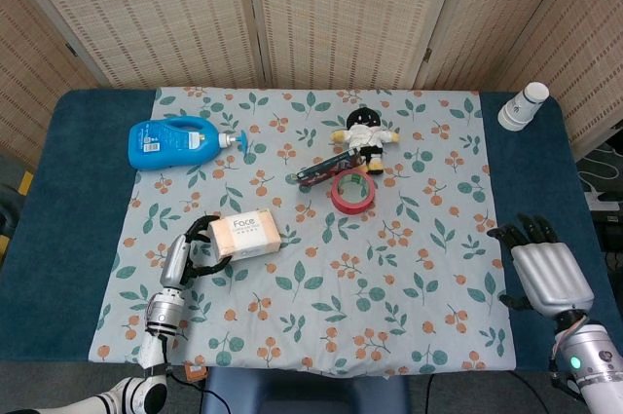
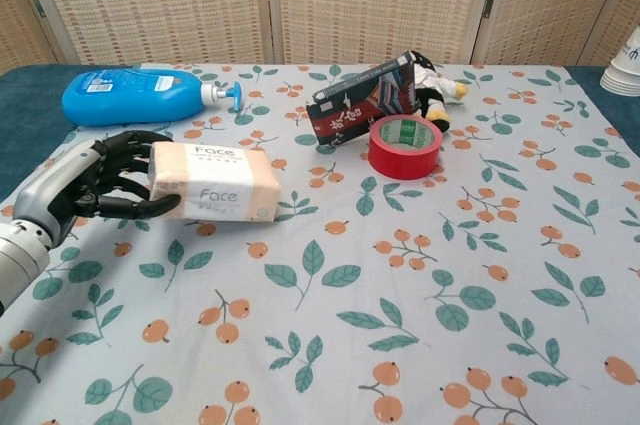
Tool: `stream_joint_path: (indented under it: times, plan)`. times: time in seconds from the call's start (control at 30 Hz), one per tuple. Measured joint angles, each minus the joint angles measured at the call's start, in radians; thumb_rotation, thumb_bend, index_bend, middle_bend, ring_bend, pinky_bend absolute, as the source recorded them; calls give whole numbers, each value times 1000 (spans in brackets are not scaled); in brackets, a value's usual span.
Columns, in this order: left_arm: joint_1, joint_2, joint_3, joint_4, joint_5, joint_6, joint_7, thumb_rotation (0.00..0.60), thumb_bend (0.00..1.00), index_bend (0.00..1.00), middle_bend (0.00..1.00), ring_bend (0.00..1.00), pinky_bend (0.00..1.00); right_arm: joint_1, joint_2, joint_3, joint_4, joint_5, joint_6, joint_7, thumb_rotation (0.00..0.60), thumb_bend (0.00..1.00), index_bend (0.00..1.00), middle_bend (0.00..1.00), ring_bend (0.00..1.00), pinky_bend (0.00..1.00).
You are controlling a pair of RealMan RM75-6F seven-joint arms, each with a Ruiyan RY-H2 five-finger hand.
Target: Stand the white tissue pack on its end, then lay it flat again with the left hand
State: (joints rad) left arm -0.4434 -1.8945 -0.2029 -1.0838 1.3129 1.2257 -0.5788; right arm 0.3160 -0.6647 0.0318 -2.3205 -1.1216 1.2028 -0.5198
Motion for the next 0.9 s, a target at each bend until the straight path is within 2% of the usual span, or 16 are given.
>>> stream_joint_path:
  times: [0.3,0.37,0.4,0.47,0.53,0.6,0.67,0.9]
  plan:
    - [13,-4,1,14,-2,-12,-1,600,256,466,534,335,371,5,-3,-4,0,4,-4,-5,600,55,202,168,0,0]
    - [14,-1,4,15,-3,-20,2,600,224,358,471,283,348,5,-2,-5,0,4,-4,-6,600,55,202,168,0,0]
    - [14,1,6,14,-3,-26,4,600,196,226,413,227,320,6,-2,-5,0,4,-4,-6,600,55,202,168,0,0]
    - [15,9,10,9,-4,-43,5,600,167,78,319,142,272,7,-2,-5,-1,5,-3,-6,600,55,202,168,0,0]
    - [14,18,13,-1,-5,-60,3,600,135,1,172,35,210,7,-3,-6,-1,3,-3,-7,600,55,202,168,0,0]
    - [13,33,13,-19,-4,-71,-7,600,117,0,76,0,181,7,-3,-7,0,2,-4,-7,600,55,202,168,0,0]
    - [12,47,13,-40,-1,-79,-17,600,107,0,23,0,167,8,-2,-8,1,-1,-7,-8,600,55,202,168,0,0]
    - [10,129,19,-147,17,-101,-14,600,98,0,0,0,141,10,1,-10,1,-13,-13,2,600,55,202,168,0,0]
